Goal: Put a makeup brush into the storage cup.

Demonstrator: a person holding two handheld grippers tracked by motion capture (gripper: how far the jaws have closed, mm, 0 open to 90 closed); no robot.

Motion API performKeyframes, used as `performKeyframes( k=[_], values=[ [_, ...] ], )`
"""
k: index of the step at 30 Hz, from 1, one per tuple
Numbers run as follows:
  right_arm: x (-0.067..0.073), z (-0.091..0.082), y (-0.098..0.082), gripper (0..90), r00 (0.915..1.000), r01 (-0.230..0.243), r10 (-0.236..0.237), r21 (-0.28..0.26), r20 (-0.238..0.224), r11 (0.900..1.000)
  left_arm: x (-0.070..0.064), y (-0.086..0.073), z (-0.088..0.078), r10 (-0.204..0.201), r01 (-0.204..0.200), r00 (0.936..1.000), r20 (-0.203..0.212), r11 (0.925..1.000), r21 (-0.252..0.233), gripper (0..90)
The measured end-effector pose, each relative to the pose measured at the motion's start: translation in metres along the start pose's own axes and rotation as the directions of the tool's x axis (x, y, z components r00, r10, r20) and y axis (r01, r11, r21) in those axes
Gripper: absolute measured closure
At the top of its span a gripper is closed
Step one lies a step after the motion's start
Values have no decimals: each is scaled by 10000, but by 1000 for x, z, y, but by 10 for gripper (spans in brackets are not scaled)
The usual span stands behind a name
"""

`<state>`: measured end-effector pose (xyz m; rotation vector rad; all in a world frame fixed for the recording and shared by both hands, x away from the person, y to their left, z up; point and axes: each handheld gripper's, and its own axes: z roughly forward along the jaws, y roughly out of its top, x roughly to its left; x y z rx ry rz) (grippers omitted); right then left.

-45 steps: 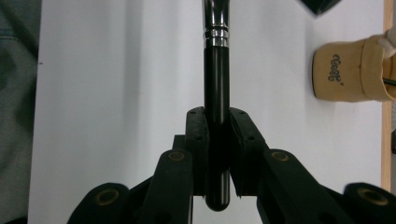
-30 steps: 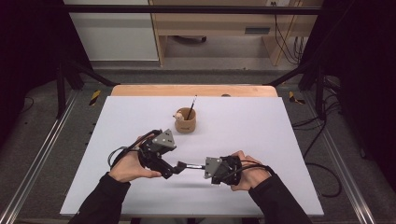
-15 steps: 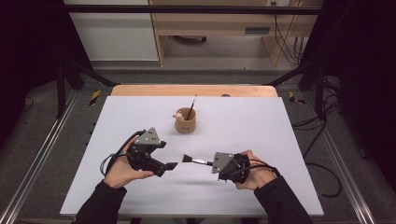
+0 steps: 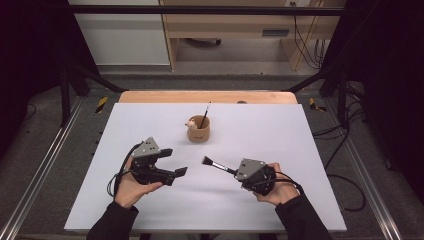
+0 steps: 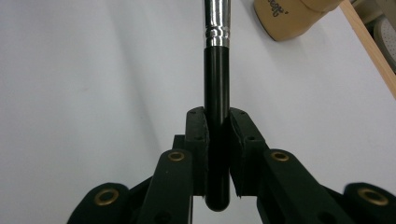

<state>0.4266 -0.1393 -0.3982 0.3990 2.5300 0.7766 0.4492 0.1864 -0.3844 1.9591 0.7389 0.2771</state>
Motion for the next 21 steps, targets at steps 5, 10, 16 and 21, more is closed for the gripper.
performKeyframes(
  k=[5,10,16,21],
  values=[
    [-1,2,-7,795,9970,-739,748,-373,213,9966,-2,-5,4,-328,328,9995,2,9988,-367,157],
    [0,3,-11,795,9881,-1438,1479,-874,426,9858,-5,-10,11,-683,687,9976,92,9952,-697,161],
    [3,4,-13,795,9729,-2163,2253,-1382,529,9665,-10,-11,17,-937,948,9955,147,9901,-1033,163],
    [6,5,-16,795,9588,-2668,2798,-1822,494,9464,-15,-11,21,-1029,1057,9943,289,9865,-1250,162]
  ],
)
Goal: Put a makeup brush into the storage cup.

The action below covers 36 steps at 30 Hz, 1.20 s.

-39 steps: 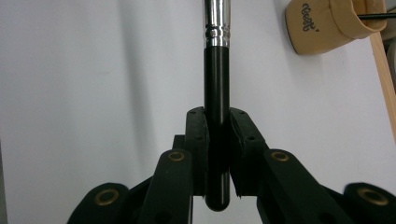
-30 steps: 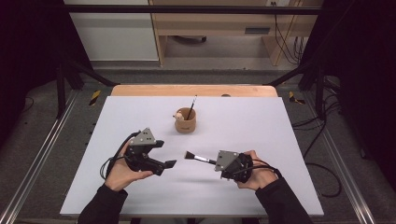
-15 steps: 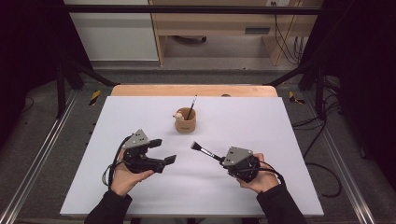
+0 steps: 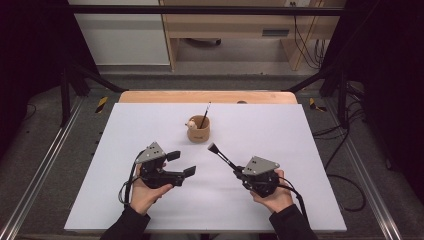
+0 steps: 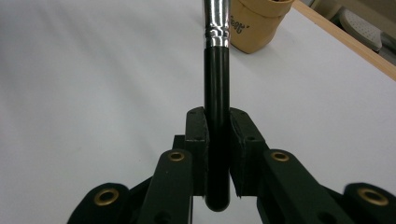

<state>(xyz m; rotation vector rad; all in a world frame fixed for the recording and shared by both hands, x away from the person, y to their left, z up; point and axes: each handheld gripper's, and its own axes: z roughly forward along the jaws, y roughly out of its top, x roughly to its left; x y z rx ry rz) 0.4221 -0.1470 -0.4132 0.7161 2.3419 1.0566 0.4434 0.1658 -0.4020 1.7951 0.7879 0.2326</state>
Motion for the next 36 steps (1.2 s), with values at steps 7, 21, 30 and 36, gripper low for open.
performKeyframes(
  k=[7,21,30,36],
  values=[
    [5,1,-2,795,9988,-443,451,-449,164,9980,-7,2,6,-86,90,9999,103,9993,-375,165],
    [10,3,-1,795,9922,-1243,1248,-1102,-22,9861,-19,7,16,-244,273,9992,326,9953,-931,171],
    [14,2,2,795,9887,-1500,1496,-1442,-138,9781,-25,10,24,-401,459,9978,524,9923,-1153,171],
    [16,2,4,795,9876,-1560,1563,-1621,-112,9744,-28,12,30,-563,642,9964,641,9895,-1294,178]
  ],
)
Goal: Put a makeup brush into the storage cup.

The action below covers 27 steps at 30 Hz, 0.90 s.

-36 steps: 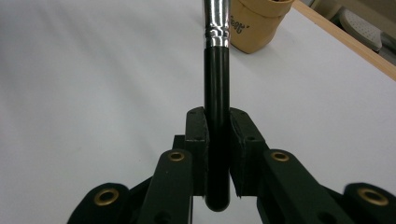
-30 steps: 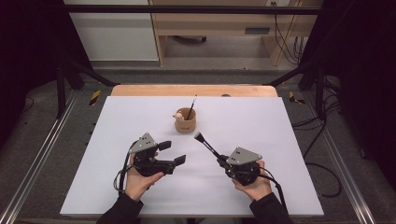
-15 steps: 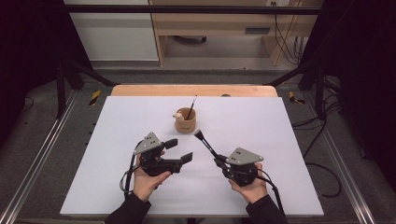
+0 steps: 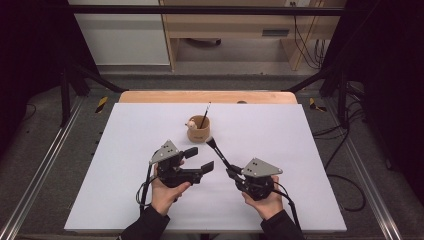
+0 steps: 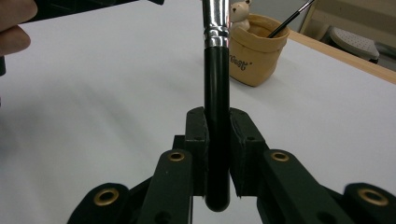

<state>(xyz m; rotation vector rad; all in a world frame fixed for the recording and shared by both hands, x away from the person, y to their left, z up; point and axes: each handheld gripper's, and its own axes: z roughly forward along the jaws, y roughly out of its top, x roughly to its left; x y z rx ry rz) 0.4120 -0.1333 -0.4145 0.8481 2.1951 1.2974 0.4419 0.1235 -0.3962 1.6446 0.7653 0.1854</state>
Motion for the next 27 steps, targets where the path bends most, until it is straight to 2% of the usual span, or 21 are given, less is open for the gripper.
performKeyframes(
  k=[14,27],
  values=[
    [4,2,4,795,9996,-266,265,-324,-39,9991,-4,0,11,-403,411,9989,228,9986,-333,232],
    [12,5,7,795,9994,-245,233,-436,-266,9987,-5,-1,16,-637,652,9974,323,9966,-497,353]
  ],
)
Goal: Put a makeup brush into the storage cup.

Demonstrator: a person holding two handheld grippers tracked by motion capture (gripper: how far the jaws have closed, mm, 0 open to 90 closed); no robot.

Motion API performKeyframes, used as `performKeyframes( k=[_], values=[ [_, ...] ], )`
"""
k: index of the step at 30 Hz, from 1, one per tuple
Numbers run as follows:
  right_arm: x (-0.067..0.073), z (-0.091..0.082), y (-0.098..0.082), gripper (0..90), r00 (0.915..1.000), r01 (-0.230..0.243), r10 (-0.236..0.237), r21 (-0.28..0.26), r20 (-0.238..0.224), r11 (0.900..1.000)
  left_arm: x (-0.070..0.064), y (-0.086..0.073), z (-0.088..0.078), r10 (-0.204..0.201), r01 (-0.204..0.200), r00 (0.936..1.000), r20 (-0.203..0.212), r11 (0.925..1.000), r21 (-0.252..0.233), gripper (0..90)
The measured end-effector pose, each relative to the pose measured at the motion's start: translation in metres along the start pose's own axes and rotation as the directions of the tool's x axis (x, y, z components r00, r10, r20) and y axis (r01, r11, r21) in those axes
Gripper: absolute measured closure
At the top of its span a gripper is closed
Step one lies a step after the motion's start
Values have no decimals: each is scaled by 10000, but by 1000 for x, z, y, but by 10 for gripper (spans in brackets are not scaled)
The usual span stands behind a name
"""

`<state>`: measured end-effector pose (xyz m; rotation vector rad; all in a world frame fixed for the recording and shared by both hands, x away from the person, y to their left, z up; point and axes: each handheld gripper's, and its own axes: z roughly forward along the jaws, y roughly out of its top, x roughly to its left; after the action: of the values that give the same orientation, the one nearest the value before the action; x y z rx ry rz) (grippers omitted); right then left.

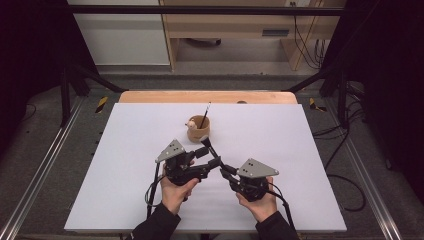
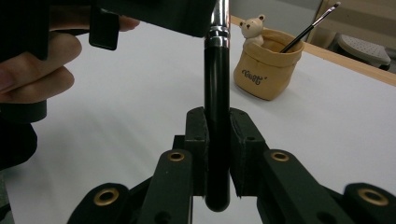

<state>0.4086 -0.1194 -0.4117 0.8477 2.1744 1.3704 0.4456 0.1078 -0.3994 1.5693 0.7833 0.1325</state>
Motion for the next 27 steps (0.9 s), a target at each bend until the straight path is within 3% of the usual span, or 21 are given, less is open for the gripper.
performKeyframes(
  k=[15,27],
  values=[
    [5,2,1,795,9999,54,-55,-65,-118,10000,-1,0,1,-157,157,9997,191,9999,-5,580],
    [5,2,1,795,9999,23,-26,-173,-138,9998,0,-1,0,-537,541,9984,191,9984,-189,690]
  ],
)
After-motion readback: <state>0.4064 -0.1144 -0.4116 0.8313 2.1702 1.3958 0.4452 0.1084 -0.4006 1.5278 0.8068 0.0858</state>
